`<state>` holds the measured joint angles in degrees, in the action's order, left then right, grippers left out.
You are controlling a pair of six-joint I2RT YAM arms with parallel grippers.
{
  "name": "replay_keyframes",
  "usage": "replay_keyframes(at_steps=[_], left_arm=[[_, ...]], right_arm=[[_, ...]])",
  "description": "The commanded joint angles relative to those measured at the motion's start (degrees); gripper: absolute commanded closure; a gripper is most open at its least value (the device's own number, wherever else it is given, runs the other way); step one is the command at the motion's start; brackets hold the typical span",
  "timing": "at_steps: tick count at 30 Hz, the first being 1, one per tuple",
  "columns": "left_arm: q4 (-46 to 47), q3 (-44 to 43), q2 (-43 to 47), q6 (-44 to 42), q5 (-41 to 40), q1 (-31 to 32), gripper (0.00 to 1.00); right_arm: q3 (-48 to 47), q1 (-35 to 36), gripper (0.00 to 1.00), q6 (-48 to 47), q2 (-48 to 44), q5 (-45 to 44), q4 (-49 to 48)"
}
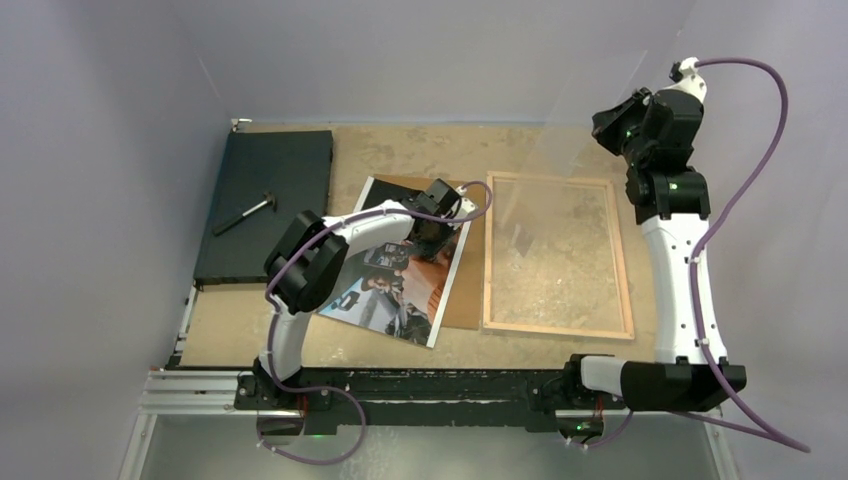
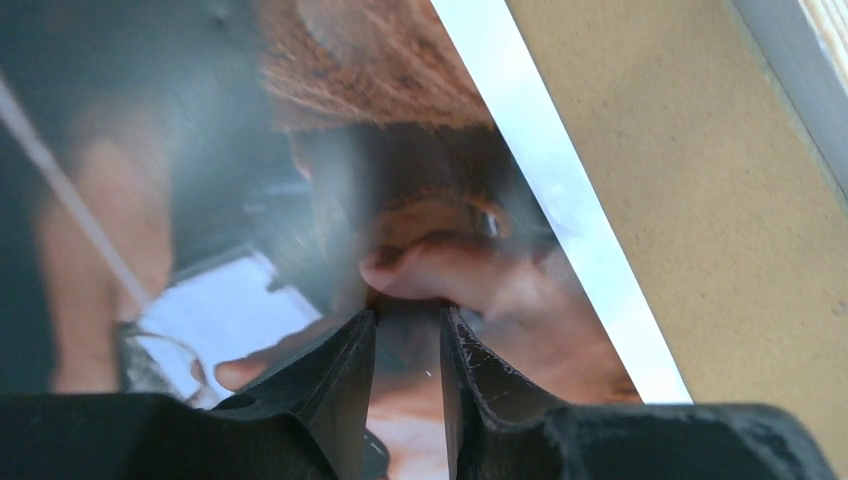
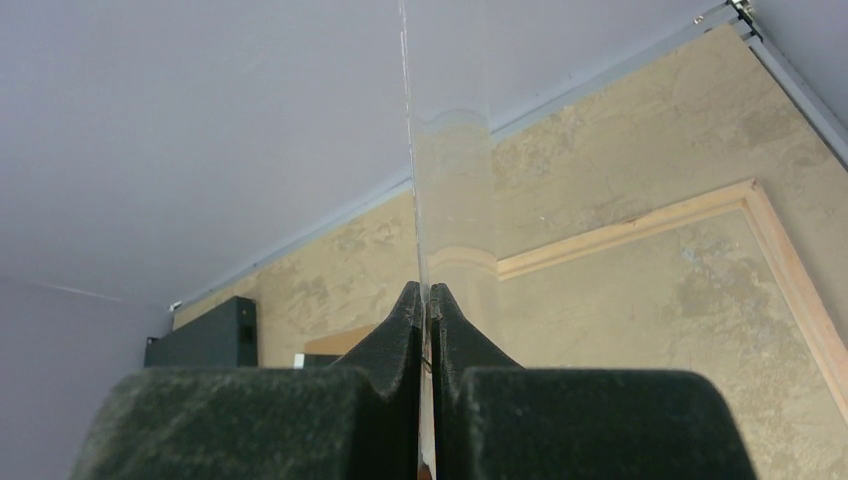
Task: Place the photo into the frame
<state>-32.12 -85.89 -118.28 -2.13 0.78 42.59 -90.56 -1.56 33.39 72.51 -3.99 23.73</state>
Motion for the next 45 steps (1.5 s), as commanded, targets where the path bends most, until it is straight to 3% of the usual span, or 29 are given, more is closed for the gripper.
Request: replay_keyframes(at_steps=[1, 5, 10, 15, 21, 28, 34, 45], left_arm=[[3.97, 1.36, -3.35, -1.68, -11.62, 0.09, 0.73], [5.57, 3.76, -3.74, -4.56, -18.36, -0.97, 0.75], [6.17, 4.39, -4.3, -5.77, -20.67, -5.04, 0.76], [0.37, -2.26, -0.81, -2.18, -12.82, -4.85, 0.73], [-2.19, -6.73, 3.15, -0.19, -4.63, 4.57, 0.58], [3.55, 0.51, 1.82, -5.85, -9.55, 13.99, 0.53], [7.13, 0.9, 0.26, -7.08, -10.92, 15.9, 0.53], [11.01, -2.0, -4.43, -5.48, -5.16, 16.21, 0.52]], right_arm=[[1.61, -0.11, 1.0, 0.03, -3.2, -0.27, -2.16], [3.55, -0.11, 1.0, 1.61, -3.82, 2.98, -3.39], [4.99, -0.11, 1.0, 1.88, -3.91, 3.86, -3.88], [3.28, -0.11, 1.0, -0.38, -4.13, 0.58, -1.93], [1.83, -0.11, 1.0, -1.22, -4.63, -2.72, -0.2], [3.21, -0.19, 1.0, -0.6, -5.26, -3.12, -0.21], [3.56, -0.53, 1.0, -0.58, -5.8, -3.36, -0.17], [5.56, -3.15, 1.0, -3.38, -6.73, -11.81, 0.73]])
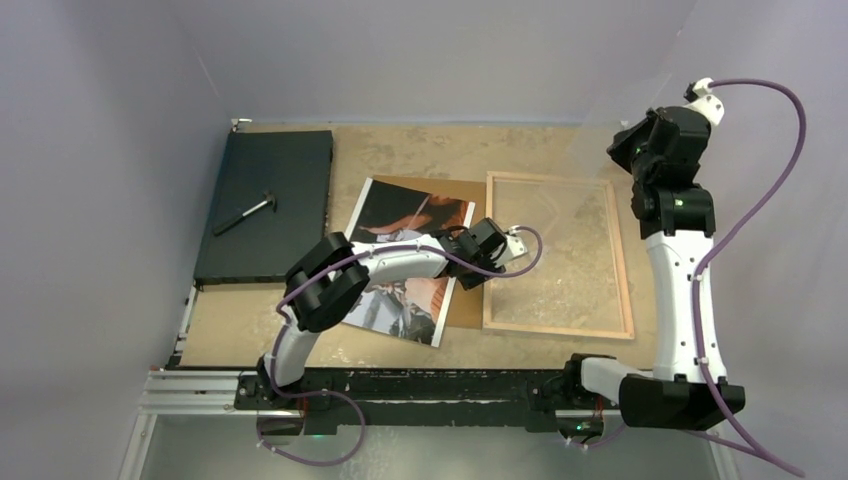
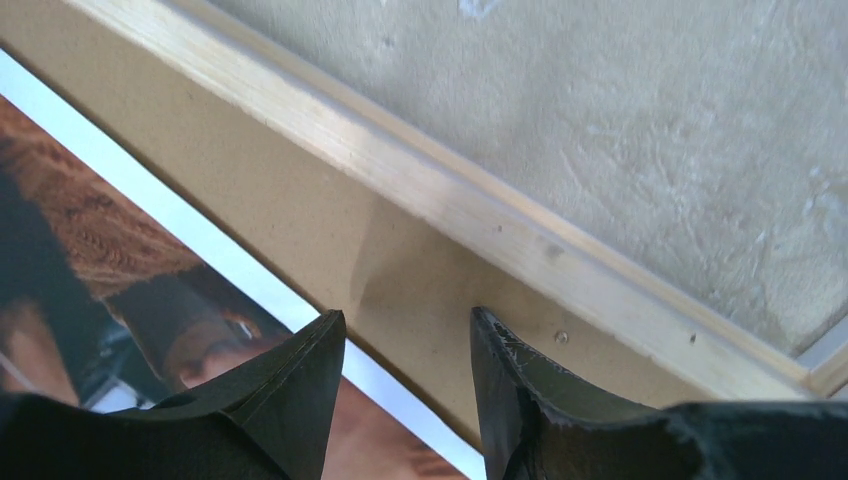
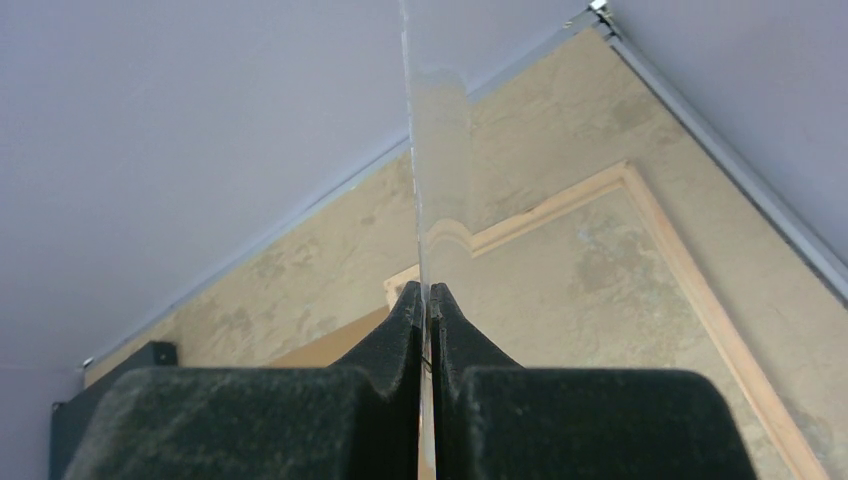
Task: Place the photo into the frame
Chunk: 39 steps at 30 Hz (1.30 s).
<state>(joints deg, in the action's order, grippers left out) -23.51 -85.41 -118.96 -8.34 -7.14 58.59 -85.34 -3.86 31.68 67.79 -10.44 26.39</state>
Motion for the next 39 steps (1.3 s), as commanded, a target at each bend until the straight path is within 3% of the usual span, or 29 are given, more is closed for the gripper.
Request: replay_keyframes(at_steps=[1, 24, 31, 39], left_arm=[[2.55, -2.89, -4.2, 0.84, 2.93, 0.21, 0.52], [2.48, -10.7, -7.44, 1.64, 2.7, 0.4, 0.51], [3.72, -8.33, -7.33, 1.21, 1.89, 0.48, 0.51], [5.78, 0.88, -6.66, -1.95, -6.43, -0.84, 0.52]], right_arm=[[0.28, -0.96, 1.0, -1.85, -1.81, -6.02, -1.95], [1.52, -2.97, 1.0, -2.31, -1.05, -6.08, -3.28], [1.92, -3.16, 1.0, -2.0, -1.05, -5.19, -3.59], [3.45, -3.17, 1.0, -1.17, -1.48, -3.05, -4.07]])
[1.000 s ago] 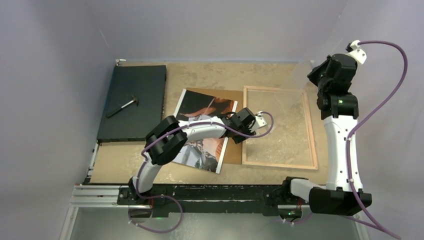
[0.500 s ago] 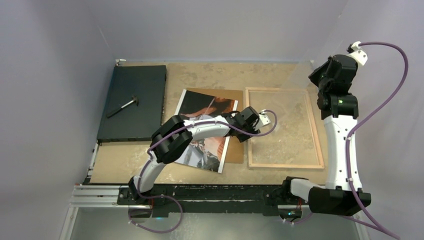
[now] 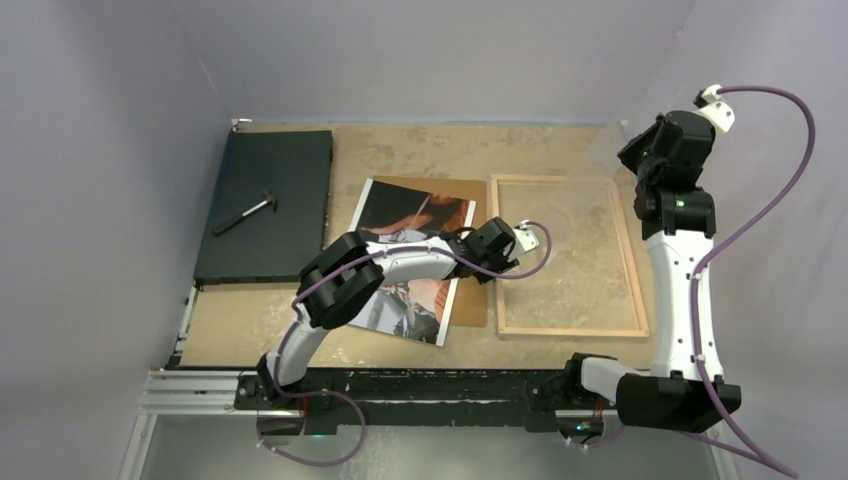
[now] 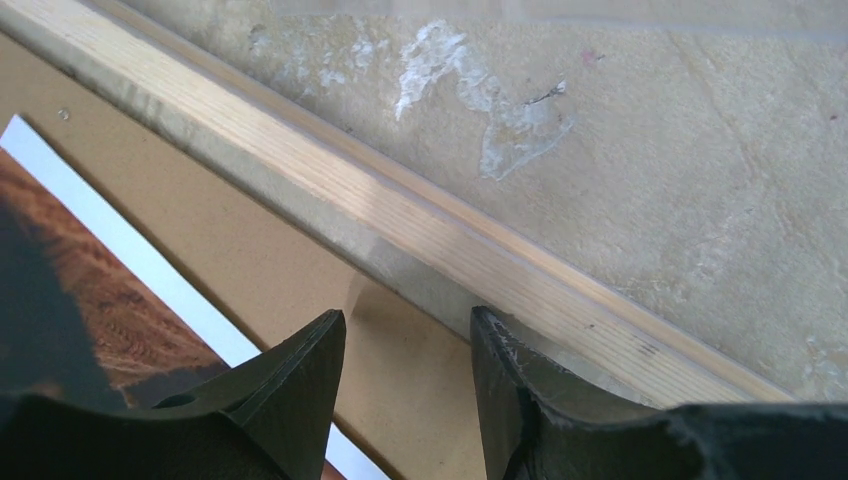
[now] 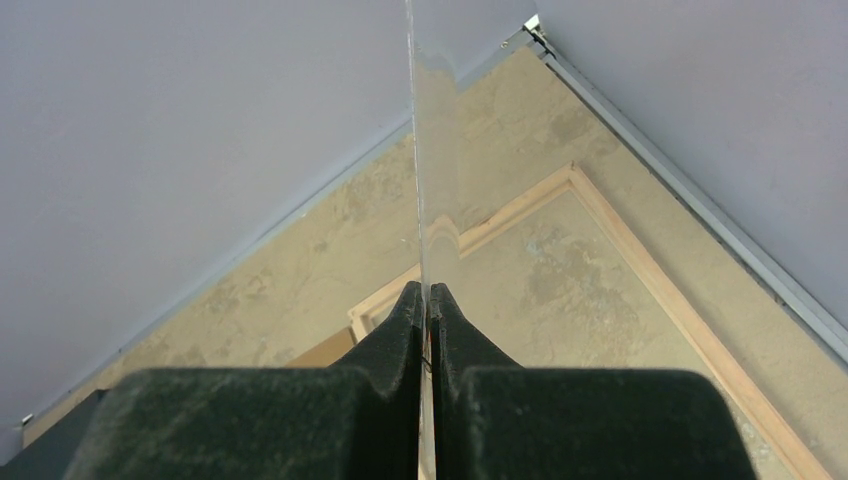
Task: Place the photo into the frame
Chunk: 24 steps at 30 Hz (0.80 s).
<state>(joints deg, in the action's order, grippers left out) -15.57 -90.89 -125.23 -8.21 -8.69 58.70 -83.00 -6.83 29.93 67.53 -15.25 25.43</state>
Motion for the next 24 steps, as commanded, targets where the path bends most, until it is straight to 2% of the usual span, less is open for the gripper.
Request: replay_keyframes(at_steps=[1, 7, 14, 18, 24], left_arm=[[-2.12, 7.66, 0.27, -2.34, -5.19, -1.4, 0.53], [-2.24, 11.82, 4.23, -3.59, -5.64, -5.01, 0.53], [-2.97, 10.77, 5.86, -2.64, -5.36, -5.56, 0.53], [-4.51, 6.49, 8.46, -1.29, -1.8, -5.54, 0.52], [-10.78, -6.62, 6.48, 4.22, 4.75, -5.44, 0.49]], right_arm=[[1.65, -0.2, 1.0, 0.77, -1.3, 2.12, -3.23], [3.5, -0.2, 1.0, 1.78, -1.78, 3.55, -3.9], [2.68, -0.2, 1.0, 1.97, -1.89, 3.71, -3.4], [0.6, -0.2, 1.0, 1.26, -1.74, 1.94, -2.51], [-2.35, -0.2, 1.0, 1.17, -1.63, 0.38, -1.83]])
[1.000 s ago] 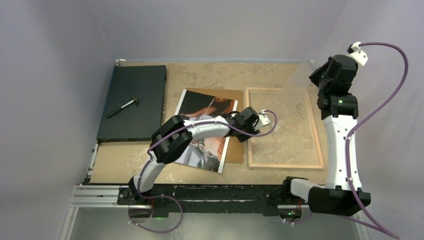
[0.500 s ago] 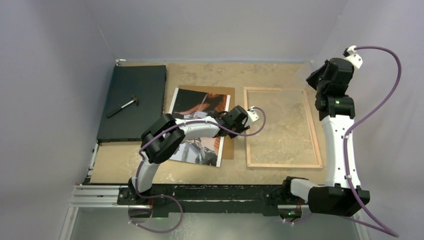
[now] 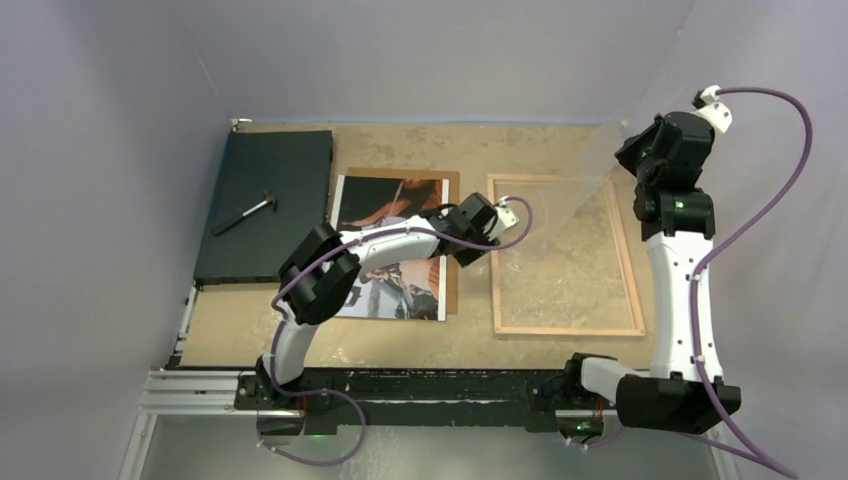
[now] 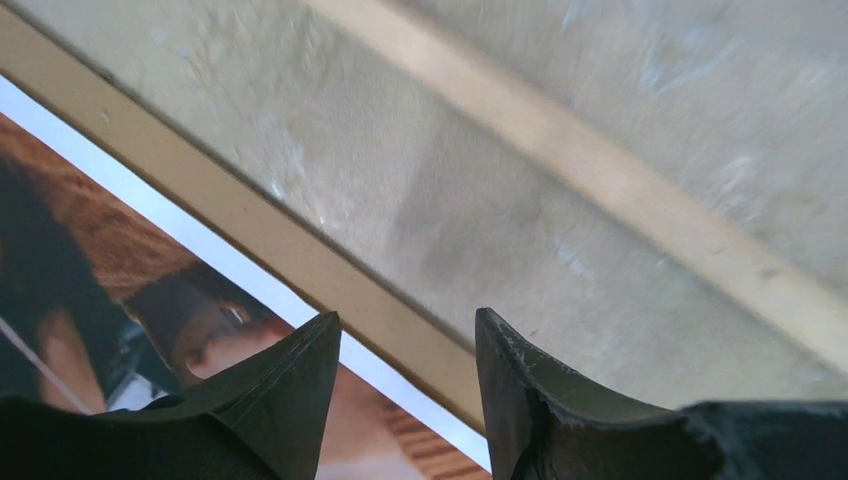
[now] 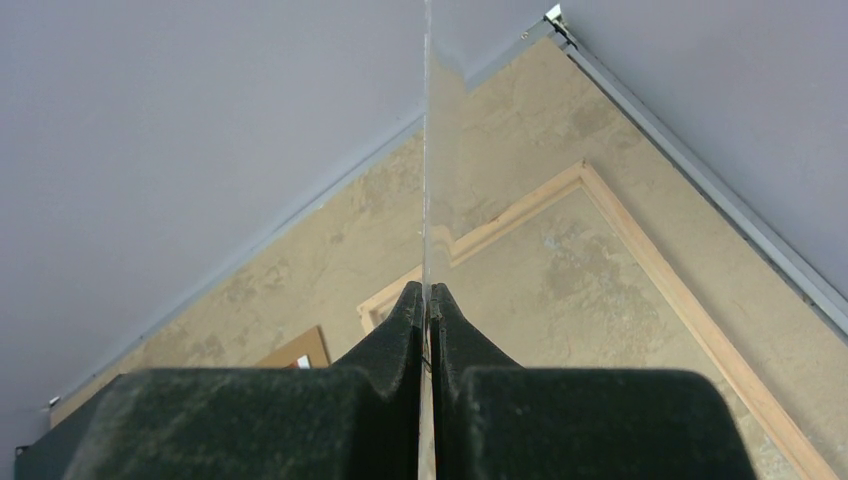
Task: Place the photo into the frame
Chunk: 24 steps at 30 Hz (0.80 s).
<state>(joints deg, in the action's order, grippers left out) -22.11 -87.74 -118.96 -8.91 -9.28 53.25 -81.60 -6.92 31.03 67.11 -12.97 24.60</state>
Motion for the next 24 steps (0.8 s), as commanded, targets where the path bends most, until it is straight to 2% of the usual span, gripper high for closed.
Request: replay_keyframes(at_steps=[1, 10, 18, 24], left_arm=[[-5.24, -12.29, -0.92, 6.64, 6.26, -0.05, 0.47], [-5.91, -22.88, -11.24, 19.14, 11.26, -0.56, 0.43], [-3.62, -20.6, -15.08, 23.03, -1.71, -0.61, 0.44], [-1.99, -16.83, -14.47, 22.88, -3.32, -0.77, 0.47]], right_arm=[[-3.54, -0.11, 1.0, 0.21, -1.48, -2.38, -0.94], [-3.51, -0.2, 1.0, -0.8, -4.98, -9.06, -0.19], [-4.96, -0.19, 1.0, -0.76, -5.24, -7.47, 0.64], [-2.67, -0.2, 1.0, 0.43, -5.59, -4.56, -0.57]])
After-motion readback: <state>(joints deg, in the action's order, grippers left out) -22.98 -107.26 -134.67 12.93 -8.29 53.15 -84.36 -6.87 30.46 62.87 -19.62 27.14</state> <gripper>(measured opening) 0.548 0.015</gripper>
